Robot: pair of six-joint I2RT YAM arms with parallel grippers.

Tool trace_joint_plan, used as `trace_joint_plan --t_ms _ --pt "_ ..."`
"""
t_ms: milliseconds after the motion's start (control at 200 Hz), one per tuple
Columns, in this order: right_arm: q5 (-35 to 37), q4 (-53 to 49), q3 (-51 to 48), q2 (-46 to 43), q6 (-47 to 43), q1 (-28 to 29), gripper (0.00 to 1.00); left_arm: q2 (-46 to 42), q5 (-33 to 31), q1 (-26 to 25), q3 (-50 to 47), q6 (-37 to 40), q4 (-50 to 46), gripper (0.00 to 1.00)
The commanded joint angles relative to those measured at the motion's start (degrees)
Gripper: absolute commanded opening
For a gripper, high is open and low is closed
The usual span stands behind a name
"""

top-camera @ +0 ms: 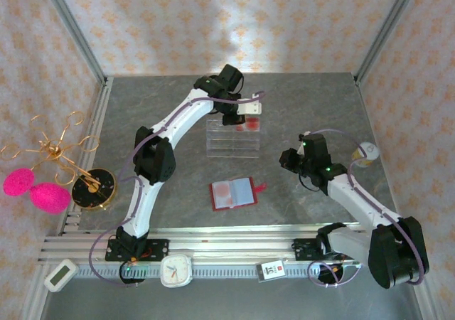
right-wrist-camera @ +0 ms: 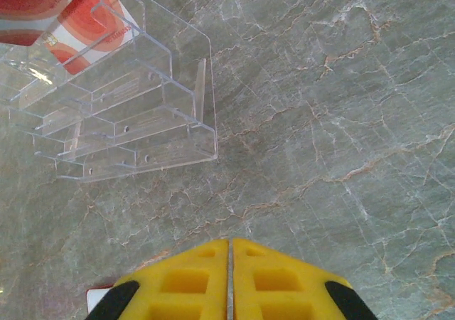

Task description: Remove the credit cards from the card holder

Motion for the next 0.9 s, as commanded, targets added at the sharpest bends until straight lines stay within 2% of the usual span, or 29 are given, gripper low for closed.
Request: trace_joint_plan --t_ms 0,821,896 --pt "0.9 1.3 1.2 0.0 -0.9 -0.3 0.09 -0.5 -0.4 0.2 -1.2 0.6 1.6 0.0" --pt "0.1 2.0 0.7 0.2 -0.9 -0.3 0.09 -1.5 -3.0 -0.8 -4.8 -1.6 5.6 0.0" --pt "0.1 2.0 0.7 0.0 -0.8 -0.4 0.1 -1.7 -3.9 -0.8 -5.1 -3.1 7.3 0.12"
